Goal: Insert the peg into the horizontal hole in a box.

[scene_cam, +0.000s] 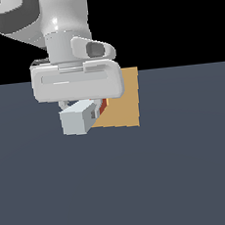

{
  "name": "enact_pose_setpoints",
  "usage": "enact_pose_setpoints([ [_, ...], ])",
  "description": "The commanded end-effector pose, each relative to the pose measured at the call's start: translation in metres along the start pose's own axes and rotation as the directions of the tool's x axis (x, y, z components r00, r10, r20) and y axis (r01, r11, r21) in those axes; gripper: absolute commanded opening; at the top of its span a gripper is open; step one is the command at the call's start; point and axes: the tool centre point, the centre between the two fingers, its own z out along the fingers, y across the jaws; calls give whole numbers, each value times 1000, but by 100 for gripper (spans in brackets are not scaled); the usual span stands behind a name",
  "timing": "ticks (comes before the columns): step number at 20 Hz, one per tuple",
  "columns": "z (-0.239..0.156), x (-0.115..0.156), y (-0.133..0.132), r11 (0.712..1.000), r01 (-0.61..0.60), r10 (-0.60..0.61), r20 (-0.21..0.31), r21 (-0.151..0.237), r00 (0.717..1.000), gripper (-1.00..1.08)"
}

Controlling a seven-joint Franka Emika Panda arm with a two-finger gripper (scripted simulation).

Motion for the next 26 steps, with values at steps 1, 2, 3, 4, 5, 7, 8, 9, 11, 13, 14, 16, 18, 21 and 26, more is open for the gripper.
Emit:
enact_pose_setpoints([
  [1, -2, 0, 1, 1000, -3, 3, -1, -4, 1000, -100],
  [2, -2, 0, 2, 1000, -1, 1, -1, -4, 1000, -100],
  [3, -2, 0, 2, 1000, 1, -1, -1, -4, 1000, -100],
  [4, -2, 0, 2, 1000, 2, -2, -1, -4, 1000, -100],
  [5, -2, 0, 2, 1000, 2, -2, -1, -4, 1000, -100],
  [7, -2, 0, 2, 1000, 2, -2, -1, -4, 1000, -100],
  [8, 0, 0, 0, 1000, 1, -1, 0, 0, 1000, -100],
  [9, -2, 0, 2, 1000, 2, -2, -1, -4, 1000, -100],
  [11, -4, 1, 3, 1000, 2, -2, -3, -8, 1000, -100],
  [13, -4, 1, 3, 1000, 2, -2, -3, -8, 1000, -100],
  [14, -1, 1, 2, 1000, 2, -2, -1, -3, 1000, -100],
  [16, -1, 2, 2, 1000, 2, -2, -1, -3, 1000, -100],
  [18, -1, 6, 2, 1000, 2, -2, -1, -3, 1000, -100],
  [21, -2, 18, 1, 1000, 2, -2, -2, -4, 1000, -100],
  [26, -2, 51, 1, 1000, 2, -2, -2, -5, 1000, -100],
])
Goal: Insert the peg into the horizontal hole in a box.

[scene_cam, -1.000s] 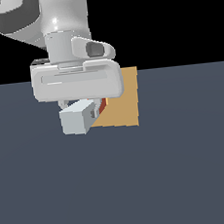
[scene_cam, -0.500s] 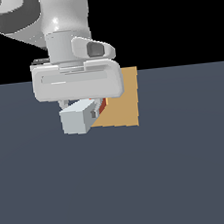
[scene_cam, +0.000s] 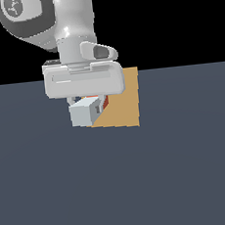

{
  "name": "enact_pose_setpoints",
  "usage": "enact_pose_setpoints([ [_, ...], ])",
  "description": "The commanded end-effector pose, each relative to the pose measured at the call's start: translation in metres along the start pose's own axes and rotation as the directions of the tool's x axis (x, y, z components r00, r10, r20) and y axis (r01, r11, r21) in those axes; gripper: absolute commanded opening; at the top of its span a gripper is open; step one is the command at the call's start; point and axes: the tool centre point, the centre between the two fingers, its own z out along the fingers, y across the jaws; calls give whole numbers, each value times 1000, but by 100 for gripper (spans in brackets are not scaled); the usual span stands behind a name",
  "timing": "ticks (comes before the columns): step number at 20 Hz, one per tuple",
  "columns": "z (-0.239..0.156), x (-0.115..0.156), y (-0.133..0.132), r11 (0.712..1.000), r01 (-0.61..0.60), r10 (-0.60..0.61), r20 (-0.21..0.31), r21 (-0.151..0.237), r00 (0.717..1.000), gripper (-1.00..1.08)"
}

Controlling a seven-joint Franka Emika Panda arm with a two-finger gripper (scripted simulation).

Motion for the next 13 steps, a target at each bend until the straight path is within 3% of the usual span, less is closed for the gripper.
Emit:
enact_pose_setpoints([
  [1, -3, 21, 1, 1000, 1, -1, -2, -6, 1000, -100],
  [7, -3, 61, 1, 1000, 1, -1, -2, -7, 1000, -100],
  [13, -4, 74, 2, 1000, 1, -1, -2, -8, 1000, -100],
])
